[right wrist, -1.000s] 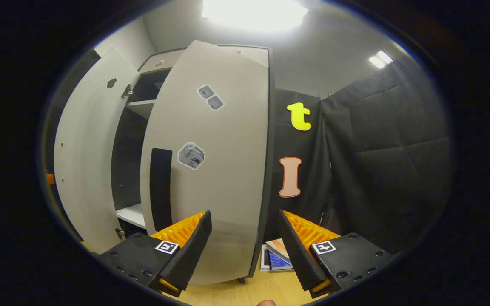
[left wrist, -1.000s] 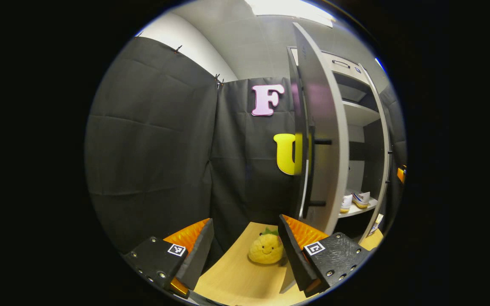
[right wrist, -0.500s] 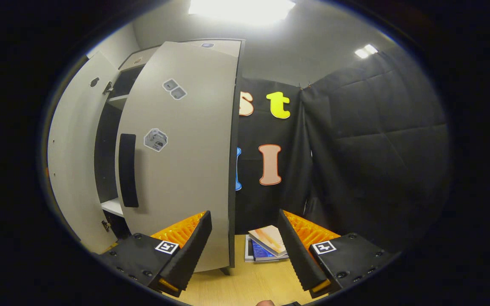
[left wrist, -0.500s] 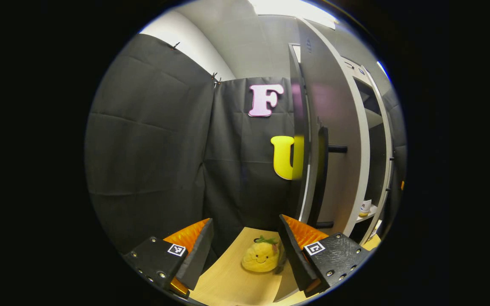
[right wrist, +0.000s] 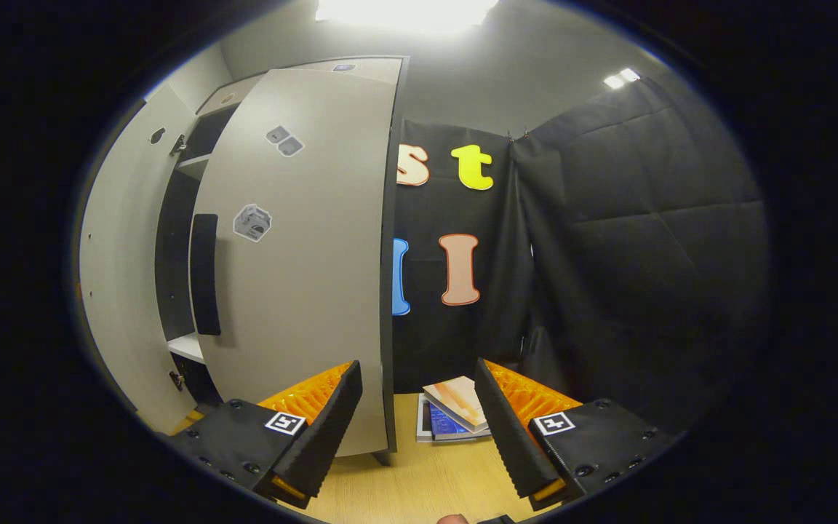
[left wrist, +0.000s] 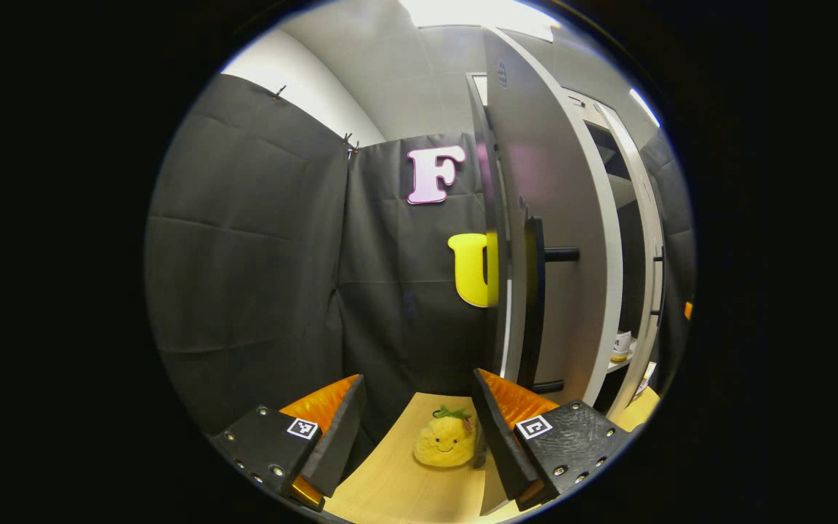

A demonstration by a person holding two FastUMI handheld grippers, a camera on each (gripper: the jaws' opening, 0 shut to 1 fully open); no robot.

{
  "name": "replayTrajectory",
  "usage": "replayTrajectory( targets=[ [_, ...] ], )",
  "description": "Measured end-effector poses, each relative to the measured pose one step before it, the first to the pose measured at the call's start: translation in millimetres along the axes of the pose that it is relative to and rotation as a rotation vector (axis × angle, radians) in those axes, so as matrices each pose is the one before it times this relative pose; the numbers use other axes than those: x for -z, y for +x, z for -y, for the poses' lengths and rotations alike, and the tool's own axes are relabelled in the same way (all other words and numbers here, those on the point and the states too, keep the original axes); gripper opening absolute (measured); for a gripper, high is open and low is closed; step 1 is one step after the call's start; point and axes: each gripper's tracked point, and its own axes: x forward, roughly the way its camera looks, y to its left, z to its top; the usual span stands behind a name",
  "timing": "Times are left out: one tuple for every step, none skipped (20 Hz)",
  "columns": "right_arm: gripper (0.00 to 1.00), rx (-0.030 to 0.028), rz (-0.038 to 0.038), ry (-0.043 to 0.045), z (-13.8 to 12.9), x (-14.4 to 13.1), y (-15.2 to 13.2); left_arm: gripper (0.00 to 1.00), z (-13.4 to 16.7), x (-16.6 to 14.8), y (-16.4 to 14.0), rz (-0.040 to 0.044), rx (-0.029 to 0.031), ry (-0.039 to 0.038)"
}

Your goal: Grab one shoe with the right hand and put it into the shoe cabinet, grab the other shoe with the left hand and put it into the shoe cabinet; then close the right door with the right hand and the left door with the left hand.

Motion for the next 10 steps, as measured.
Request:
replayTrajectory(
  targets=[
    [0.98,-0.00289,-0.00028,0.00112,-0.93,0.22,0.58,0.79,7.73,-0.82,-0.11,-0.00105,0.01715,-0.001],
    [0.98,-0.00435,-0.00112,0.00161,-1.11,1.4,0.64,0.79,6.29,0.2,-1.57,0.00071,0.01379,0.00066],
    [0.98,-0.00486,-0.00127,0.00032,-1.23,0.62,-0.15,0.79,9.51,0.17,-1.66,0.00251,0.01561,0.00292],
    [0.98,-0.00434,-0.00233,-0.0024,-0.67,0.97,0.45,0.79,8.02,-1.67,-0.55,0.00295,0.01328,0.00195],
    [0.98,-0.00286,-0.00175,-0.00465,0.24,-0.02,-0.24,0.78,6.66,-1.19,1.57,0.00328,0.00861,0.0005],
    [0.98,-0.00126,0.00043,-0.00461,0.79,-0.28,0.97,0.79,6.86,-0.74,1.61,0.00083,0.00902,-0.00064],
    [0.98,0.00069,0.00125,-0.0029,1.96,-0.77,-0.08,0.78,7.3,-2.07,0.15,0.00046,0.00672,-0.00307],
    [0.98,0.00025,0.00077,-0.00138,2.07,-1.48,-0.1,0.79,6.22,1.33,-0.57,0.00099,0.00975,-0.00265],
    [0.98,0.00311,-0.00004,-0.00028,2.04,-0.2,-0.3,0.79,6.42,0.39,0.9,-0.00081,0.01183,-0.00324],
    [0.98,0.00447,-0.00205,0.00083,2.95,1.11,-1.37,0.79,6.8,-0.28,1.23,-0.00034,0.01091,-0.00571]
  ],
)
